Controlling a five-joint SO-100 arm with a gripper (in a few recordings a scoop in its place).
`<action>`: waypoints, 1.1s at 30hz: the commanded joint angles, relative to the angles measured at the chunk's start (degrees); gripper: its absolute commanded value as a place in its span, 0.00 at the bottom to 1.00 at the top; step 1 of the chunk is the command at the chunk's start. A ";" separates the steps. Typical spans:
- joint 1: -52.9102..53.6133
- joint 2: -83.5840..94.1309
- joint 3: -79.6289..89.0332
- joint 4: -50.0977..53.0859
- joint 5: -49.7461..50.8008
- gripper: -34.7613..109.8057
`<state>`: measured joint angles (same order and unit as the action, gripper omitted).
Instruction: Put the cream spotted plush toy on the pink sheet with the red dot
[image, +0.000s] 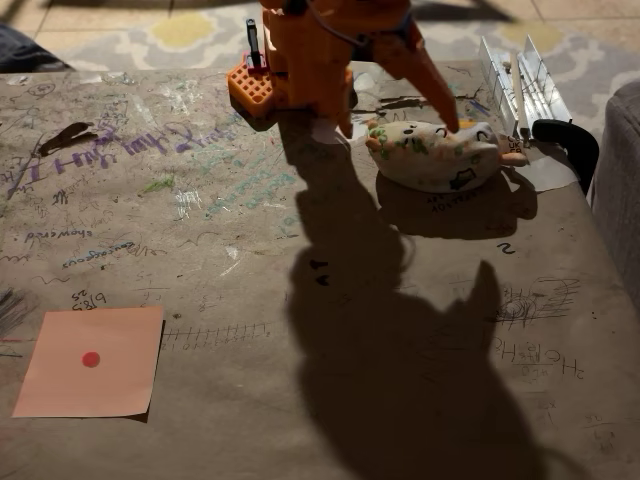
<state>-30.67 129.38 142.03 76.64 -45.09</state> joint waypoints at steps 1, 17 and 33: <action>-6.33 -2.02 -2.90 -1.85 1.85 0.53; -12.30 -10.46 9.76 -20.83 4.83 0.24; 11.16 8.17 -10.99 -8.09 25.49 0.24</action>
<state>-24.17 130.43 140.62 64.60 -21.09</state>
